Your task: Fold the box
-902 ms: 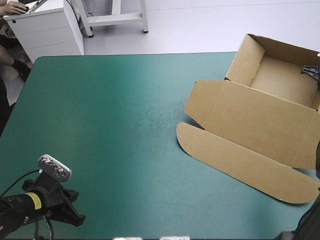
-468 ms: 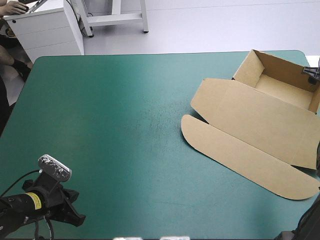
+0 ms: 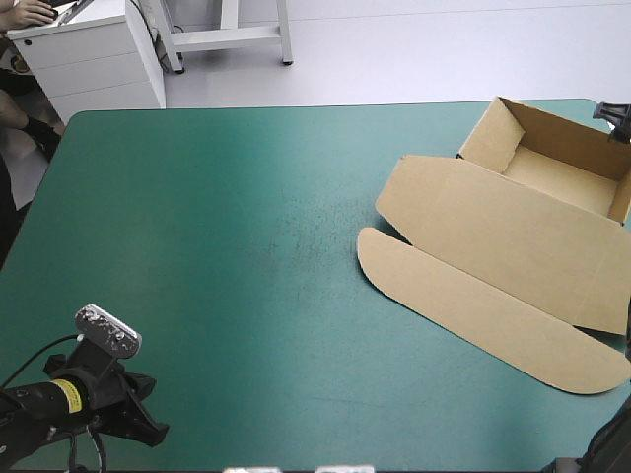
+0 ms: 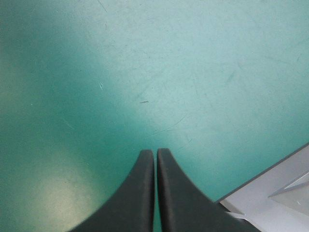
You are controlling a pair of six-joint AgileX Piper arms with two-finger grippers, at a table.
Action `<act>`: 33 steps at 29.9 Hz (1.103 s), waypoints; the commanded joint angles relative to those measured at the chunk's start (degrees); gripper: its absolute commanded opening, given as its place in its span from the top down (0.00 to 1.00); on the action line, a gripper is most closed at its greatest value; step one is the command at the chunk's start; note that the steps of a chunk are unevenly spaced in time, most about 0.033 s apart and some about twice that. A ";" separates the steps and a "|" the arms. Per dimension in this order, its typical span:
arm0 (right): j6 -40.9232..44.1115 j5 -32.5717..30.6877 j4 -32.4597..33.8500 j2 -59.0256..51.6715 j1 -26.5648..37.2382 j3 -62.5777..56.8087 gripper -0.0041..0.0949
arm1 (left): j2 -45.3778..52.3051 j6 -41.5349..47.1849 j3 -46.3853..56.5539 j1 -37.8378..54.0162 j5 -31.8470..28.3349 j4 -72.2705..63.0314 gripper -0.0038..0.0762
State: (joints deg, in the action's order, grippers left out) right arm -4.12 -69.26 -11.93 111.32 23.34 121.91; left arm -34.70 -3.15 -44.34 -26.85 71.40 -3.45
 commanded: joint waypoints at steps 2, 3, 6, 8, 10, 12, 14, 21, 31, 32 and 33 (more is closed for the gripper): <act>-5.70 -2.61 -8.20 -4.87 0.13 1.79 0.91 | -0.23 0.24 -1.32 -0.10 -2.68 -0.70 0.96; -5.80 -2.61 -9.10 -5.16 0.06 1.53 0.98 | -0.23 -0.05 -1.32 -0.10 -3.20 -0.70 0.96; -5.80 -2.61 -10.56 -6.56 -1.86 -0.22 0.97 | -0.23 0.37 -1.32 -0.10 -4.80 -0.70 0.96; -6.65 -2.61 -10.29 -7.65 -3.78 -1.82 0.97 | -0.23 0.38 -1.32 -0.10 -5.37 -0.86 0.96; -6.93 -2.61 -9.24 -8.56 -6.38 -3.75 0.97 | -0.23 0.38 -1.32 -0.10 -6.28 -0.59 0.96; -7.36 -2.61 -7.73 -9.58 -8.97 -5.79 0.97 | -0.23 0.38 -1.32 -0.10 -7.07 -0.46 0.96; -7.36 -2.61 -5.72 -10.75 -12.13 -8.38 0.97 | -0.23 0.38 -1.32 -0.10 -7.92 -0.46 0.96; -6.16 -0.25 1.63 -16.56 -22.77 -17.73 0.97 | -0.23 0.38 -1.19 -0.10 -11.65 1.09 0.96; -5.63 12.17 2.67 -34.22 -35.22 -37.86 0.97 | -0.23 0.11 -1.19 -0.10 -11.78 2.25 0.96; -5.63 12.98 2.67 -36.28 -35.76 -39.99 0.97 | -0.23 0.11 -1.19 -0.10 -11.92 2.44 0.96; -5.63 13.69 2.56 -38.35 -35.92 -42.07 0.97 | -0.18 0.11 -1.08 -0.10 -12.32 2.61 0.96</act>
State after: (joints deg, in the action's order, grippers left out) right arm -9.61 -60.60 -9.57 79.52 -11.67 83.12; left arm -34.70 -3.21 -44.34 -26.85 62.73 -1.10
